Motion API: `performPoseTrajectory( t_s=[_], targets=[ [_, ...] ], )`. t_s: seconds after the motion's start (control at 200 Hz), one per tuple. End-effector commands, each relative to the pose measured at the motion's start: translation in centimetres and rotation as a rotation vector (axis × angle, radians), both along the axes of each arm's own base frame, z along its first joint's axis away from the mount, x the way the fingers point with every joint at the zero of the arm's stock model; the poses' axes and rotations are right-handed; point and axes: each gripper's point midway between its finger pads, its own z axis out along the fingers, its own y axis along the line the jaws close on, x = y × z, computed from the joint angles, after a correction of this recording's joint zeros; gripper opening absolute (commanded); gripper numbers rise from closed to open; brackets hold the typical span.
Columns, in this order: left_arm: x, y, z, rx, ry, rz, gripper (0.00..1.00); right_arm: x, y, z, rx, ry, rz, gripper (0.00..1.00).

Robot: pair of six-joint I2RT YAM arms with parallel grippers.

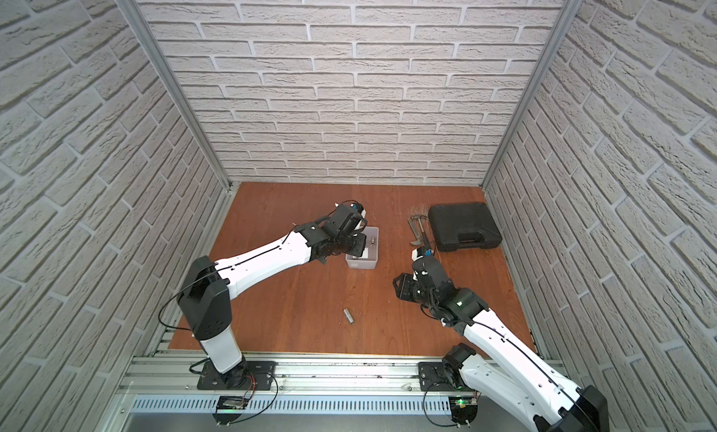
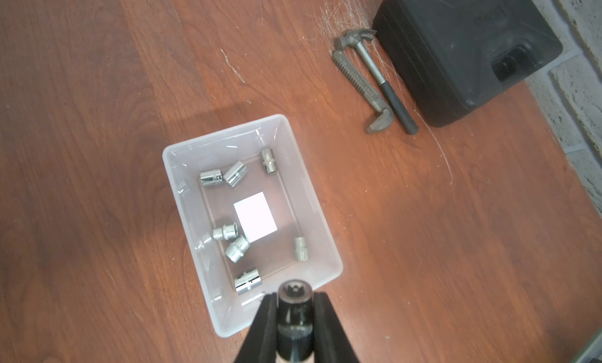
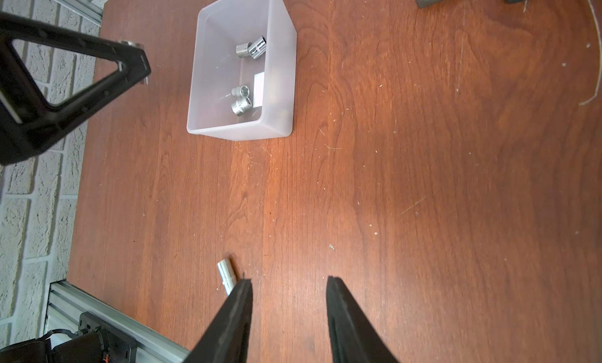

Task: Put the socket on the desktop into the storage box
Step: Place the socket head in the storage box.

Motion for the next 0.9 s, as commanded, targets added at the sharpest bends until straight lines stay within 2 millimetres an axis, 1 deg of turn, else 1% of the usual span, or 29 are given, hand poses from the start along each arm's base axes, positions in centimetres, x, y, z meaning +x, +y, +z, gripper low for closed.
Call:
performPoseTrajectory(
  t_s=[0.0, 0.24, 0.44, 0.58, 0.895],
  targets=[
    [0.6, -0.2, 0.4, 0.001, -0.012, -0.006, 0.00, 0.0, -0.4, 1.5, 0.008, -0.043, -0.009, 0.43],
    [0.9, -0.1, -0.3, 0.023, -0.011, -0.006, 0.00, 0.0, -0.4, 1.8, 0.021, -0.067, -0.016, 0.43],
    [1.0, -0.2, -0.7, 0.029, -0.011, -0.014, 0.00, 0.2, -0.1, 1.4, 0.037, -0.067, -0.012, 0.43],
    [1.2, -0.1, -1.5, 0.038, 0.001, -0.005, 0.00, 0.4, 0.2, 1.4, 0.038, -0.067, -0.005, 0.43],
    [1.9, -0.3, -2.7, 0.071, 0.025, 0.000, 0.00, 0.6, 0.3, 2.5, 0.028, -0.088, 0.015, 0.43]
  ],
)
